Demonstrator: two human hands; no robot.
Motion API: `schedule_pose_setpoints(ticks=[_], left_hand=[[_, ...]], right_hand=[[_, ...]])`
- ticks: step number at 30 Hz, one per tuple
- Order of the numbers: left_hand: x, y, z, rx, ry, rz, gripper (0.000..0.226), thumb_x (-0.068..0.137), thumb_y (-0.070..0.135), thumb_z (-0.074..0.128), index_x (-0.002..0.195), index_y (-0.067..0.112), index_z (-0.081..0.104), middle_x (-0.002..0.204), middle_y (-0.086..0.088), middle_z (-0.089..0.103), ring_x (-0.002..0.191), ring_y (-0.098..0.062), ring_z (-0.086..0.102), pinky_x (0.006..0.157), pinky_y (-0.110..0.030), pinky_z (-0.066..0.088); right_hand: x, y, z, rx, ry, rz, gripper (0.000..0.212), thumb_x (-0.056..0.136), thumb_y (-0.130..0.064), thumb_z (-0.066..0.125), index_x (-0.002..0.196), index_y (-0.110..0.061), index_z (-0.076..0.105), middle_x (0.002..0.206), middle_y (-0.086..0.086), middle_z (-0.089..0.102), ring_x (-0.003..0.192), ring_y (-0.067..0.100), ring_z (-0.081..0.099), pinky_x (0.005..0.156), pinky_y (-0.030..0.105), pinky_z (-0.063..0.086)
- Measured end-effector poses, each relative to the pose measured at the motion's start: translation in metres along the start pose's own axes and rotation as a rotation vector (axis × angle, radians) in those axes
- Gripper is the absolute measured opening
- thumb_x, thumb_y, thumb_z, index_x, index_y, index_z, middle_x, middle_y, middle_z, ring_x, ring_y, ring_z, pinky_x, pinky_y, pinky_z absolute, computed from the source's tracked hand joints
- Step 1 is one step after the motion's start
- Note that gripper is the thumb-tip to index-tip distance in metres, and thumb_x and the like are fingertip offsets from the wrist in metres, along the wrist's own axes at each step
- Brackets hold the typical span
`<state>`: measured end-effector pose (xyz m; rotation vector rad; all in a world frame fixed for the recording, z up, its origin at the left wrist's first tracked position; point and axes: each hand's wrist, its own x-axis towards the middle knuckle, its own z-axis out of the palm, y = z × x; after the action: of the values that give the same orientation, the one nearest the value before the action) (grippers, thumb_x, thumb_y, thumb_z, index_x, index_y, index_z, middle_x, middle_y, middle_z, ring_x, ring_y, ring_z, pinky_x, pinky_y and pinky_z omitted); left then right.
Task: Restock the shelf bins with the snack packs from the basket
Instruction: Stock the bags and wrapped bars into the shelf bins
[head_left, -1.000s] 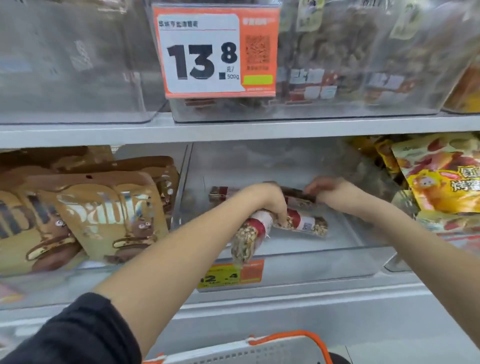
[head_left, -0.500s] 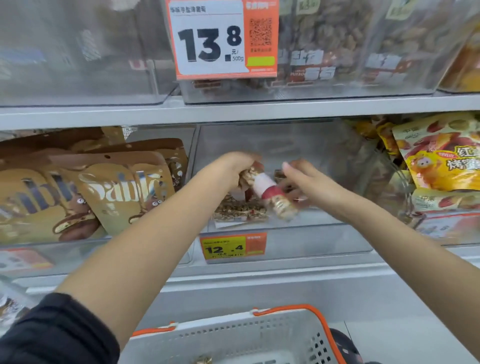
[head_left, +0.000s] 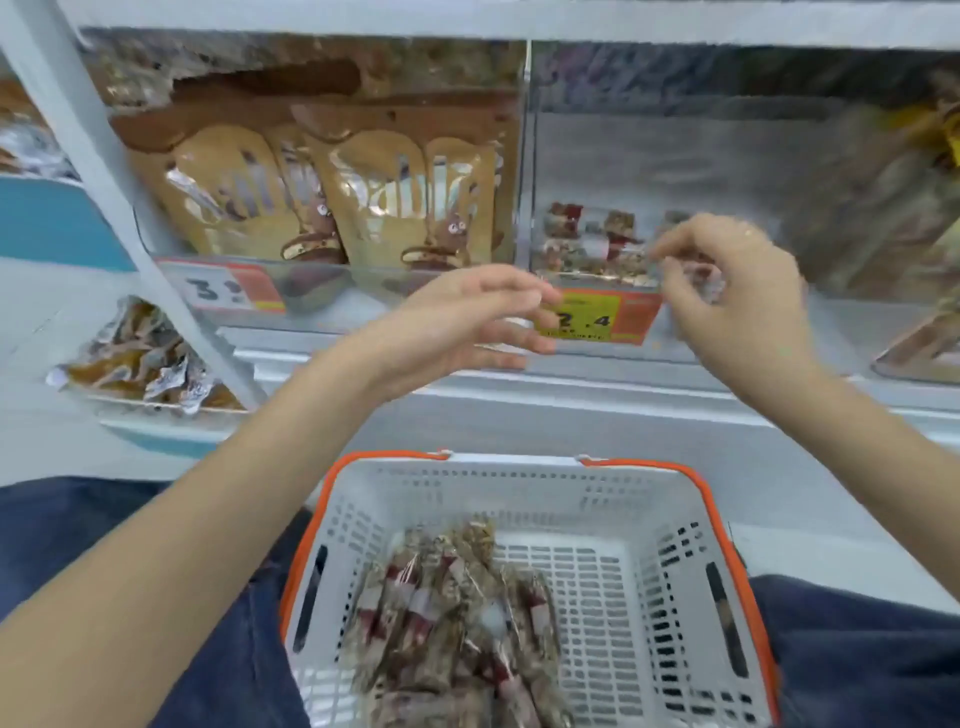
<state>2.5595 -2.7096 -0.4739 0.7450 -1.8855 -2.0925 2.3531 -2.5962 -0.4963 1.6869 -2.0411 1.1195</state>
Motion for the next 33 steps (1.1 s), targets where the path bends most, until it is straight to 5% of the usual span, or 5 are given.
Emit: schedule_pose_setpoints(ticks=[8,13,20,26,33], left_hand=[[-0.051,-0.253,-0.041,0.612,0.303,-0.566,0.007,0.083,0.010,0.060,0.089,0.008,0.062,0.100,-0.018,0.065,0.090,-0.030,0.061,0.071,-0.031,0.044],[-0.078,-0.339,-0.024,0.852,0.030,-0.825,0.085,0.076,0.031,0.074,0.144,0.014,0.027,0.138,-0.014,0.040,0.125,-0.031,0.045,0.096,-0.036,0.045],[-0.071,-0.359,-0.012,1.219,-0.134,-0.741,0.082,0.085,0.023,0.065,0.149,0.021,0.015,0.157,-0.013,-0.001,0.142,-0.040,0.002,0.114,-0.047,0.016],[-0.052,-0.342,-0.002,1.188,-0.097,-0.652,0.053,0.085,0.030,0.065,0.132,0.017,0.044,0.158,-0.014,-0.008,0.144,-0.036,-0.006,0.117,-0.049,0.012],[-0.027,-0.259,0.007,-0.308,-0.056,-0.644,0.066,0.074,0.045,0.076,0.128,0.016,0.051,0.134,-0.008,0.052,0.117,-0.026,0.054,0.100,-0.044,0.045]], right_hand=[[-0.212,-0.033,0.153,0.077,-1.145,0.539,0.053,0.090,-0.041,0.057,0.136,-0.024,0.037,0.129,0.004,0.052,0.114,0.025,0.054,0.088,0.031,0.044],[-0.311,-0.045,0.193,0.147,-1.593,1.080,0.109,0.076,-0.056,0.070,0.152,-0.016,0.002,0.153,0.007,0.031,0.136,0.028,0.037,0.105,0.034,0.036],[-0.312,-0.029,0.199,0.068,-1.752,1.076,0.114,0.074,-0.034,0.079,0.153,-0.023,-0.003,0.160,0.004,0.011,0.143,0.029,0.023,0.113,0.043,0.030],[-0.282,-0.013,0.164,0.369,-1.550,1.143,0.062,0.074,-0.019,0.070,0.132,-0.024,0.048,0.130,-0.002,0.049,0.103,0.009,0.052,0.086,0.023,0.045],[-0.215,-0.016,0.122,0.848,-0.843,1.140,0.049,0.077,-0.012,0.074,0.118,-0.033,0.057,0.127,-0.011,0.055,0.112,0.000,0.055,0.086,0.024,0.053]])
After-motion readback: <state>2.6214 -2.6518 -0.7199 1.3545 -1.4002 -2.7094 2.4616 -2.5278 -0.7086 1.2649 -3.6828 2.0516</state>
